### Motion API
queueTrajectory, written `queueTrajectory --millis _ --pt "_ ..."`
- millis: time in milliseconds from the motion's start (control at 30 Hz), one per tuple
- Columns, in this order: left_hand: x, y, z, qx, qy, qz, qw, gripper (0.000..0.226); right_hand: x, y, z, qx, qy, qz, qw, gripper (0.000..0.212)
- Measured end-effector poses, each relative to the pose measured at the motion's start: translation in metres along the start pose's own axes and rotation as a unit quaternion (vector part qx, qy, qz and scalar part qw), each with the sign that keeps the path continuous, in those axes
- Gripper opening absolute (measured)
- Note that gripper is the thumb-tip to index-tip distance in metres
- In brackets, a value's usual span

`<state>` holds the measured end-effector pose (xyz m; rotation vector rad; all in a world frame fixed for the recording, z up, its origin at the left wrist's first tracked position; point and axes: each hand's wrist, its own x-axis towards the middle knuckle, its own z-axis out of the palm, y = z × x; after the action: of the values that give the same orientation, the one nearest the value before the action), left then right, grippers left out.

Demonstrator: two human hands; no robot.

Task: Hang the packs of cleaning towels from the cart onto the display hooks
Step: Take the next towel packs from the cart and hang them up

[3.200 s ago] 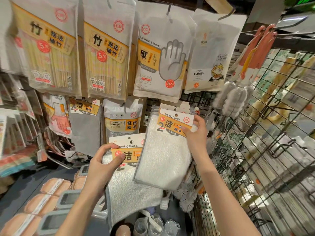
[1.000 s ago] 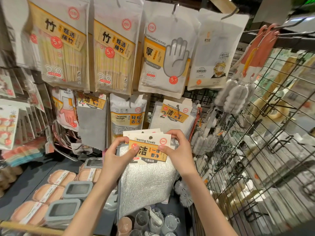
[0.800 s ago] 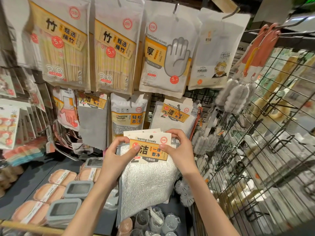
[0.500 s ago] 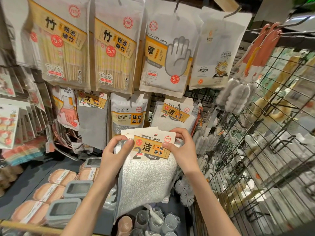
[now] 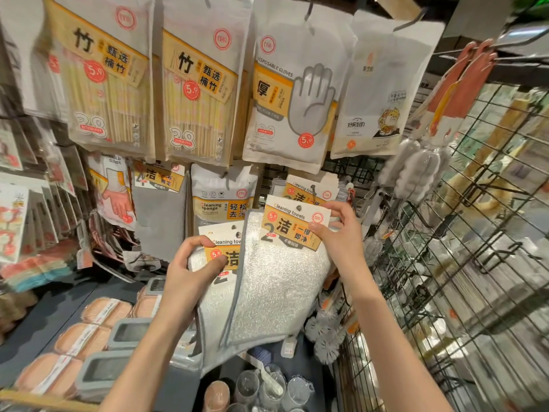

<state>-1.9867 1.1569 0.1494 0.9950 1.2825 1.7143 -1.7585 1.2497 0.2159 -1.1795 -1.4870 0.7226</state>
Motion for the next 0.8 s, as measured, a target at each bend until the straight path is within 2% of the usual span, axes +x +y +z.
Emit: queueTrajectory --millis 500,700,800 --pt "0.009 -0.009 -0.011 -0.011 -0.002 -0.008 1.0 0.033 0.045 0.025 0.003 -0.039 0.094 0.012 0.995 0.036" --pt "0.011 -0.013 -0.019 -0.014 0.001 -0.013 1.0 0.031 0.047 0.033 0.005 -0.021 0.144 0.003 0.989 0.036" --pt "0.012 -0.013 -0.023 -0.012 0.007 -0.013 1.0 0.032 0.051 0.041 0.006 -0.027 0.143 0.002 0.989 0.036"
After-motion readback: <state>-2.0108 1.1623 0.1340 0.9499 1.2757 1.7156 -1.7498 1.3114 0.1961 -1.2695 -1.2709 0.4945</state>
